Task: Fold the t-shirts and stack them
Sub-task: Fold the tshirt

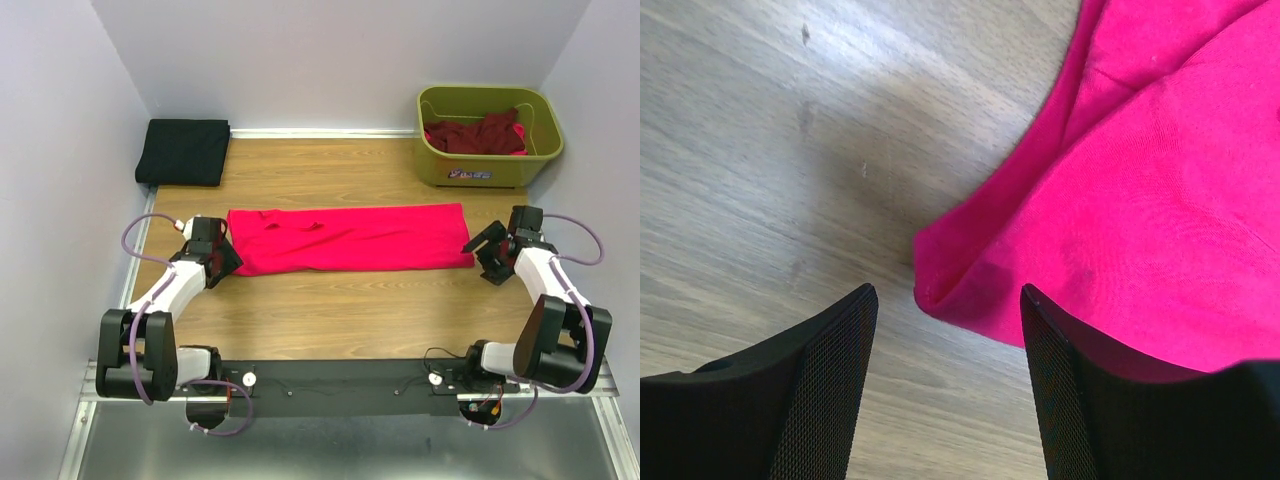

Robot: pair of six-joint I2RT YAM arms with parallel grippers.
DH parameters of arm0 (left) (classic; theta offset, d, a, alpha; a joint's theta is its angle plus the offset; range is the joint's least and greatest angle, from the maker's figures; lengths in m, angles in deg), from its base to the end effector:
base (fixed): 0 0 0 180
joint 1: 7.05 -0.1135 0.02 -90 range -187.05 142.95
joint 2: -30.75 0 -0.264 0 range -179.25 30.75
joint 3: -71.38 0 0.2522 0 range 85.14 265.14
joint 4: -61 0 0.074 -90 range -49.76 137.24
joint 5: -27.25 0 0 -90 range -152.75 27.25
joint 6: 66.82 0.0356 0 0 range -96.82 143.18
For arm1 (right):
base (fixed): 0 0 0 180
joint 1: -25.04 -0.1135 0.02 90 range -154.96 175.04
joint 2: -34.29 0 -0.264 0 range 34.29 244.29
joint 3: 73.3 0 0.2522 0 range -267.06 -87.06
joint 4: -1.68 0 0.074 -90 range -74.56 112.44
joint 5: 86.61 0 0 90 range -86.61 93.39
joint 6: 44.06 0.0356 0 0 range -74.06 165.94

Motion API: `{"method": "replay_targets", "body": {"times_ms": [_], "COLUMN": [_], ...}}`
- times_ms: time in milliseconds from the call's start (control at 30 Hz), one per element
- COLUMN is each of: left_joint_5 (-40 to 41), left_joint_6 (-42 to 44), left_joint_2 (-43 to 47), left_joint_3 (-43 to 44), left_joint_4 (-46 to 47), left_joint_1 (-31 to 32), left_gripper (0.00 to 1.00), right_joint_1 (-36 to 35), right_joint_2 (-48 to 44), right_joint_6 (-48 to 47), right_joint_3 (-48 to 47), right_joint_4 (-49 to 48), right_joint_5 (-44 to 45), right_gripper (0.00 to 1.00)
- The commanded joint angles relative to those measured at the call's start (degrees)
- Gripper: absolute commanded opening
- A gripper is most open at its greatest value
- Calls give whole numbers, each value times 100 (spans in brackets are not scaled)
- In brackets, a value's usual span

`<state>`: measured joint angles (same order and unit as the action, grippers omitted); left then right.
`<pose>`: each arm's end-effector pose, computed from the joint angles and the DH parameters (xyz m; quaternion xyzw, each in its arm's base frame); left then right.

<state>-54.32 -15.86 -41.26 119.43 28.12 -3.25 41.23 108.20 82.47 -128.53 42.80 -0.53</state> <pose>0.2285 -0.0099 0.1707 -0.3093 0.9046 -0.0384 0.2907 0.2320 -0.0648 0.1917 0.4204 0.8685 0.0785 0.2504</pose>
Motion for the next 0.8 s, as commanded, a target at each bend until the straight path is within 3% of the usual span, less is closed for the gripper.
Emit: {"method": "replay_targets", "body": {"times_ms": [0, 267, 433, 567, 767], "left_joint_5": [-227, -192, -297, -324, -184], "left_joint_6": [-471, -928, -1105, -1210, -1439], "left_joint_2": [265, 758, 882, 785, 653], "left_joint_3": [-194, -343, -493, -537, -633], "left_joint_4": [197, 241, 338, 373, 653], "left_joint_1": [-72, -107, -107, -107, -107], "left_gripper": [67, 67, 67, 65, 61], "right_joint_1": [95, 131, 174, 201, 227], "right_joint_2": [307, 765, 862, 871, 827], "right_joint_6": [240, 451, 416, 355, 311], "right_joint_3": [201, 447, 535, 579, 632], "right_joint_4": [-423, -951, -1021, -1022, -1022], "right_joint_5": [-513, -777, -724, -689, -671], "right_gripper": [84, 80, 69, 54, 49]}}
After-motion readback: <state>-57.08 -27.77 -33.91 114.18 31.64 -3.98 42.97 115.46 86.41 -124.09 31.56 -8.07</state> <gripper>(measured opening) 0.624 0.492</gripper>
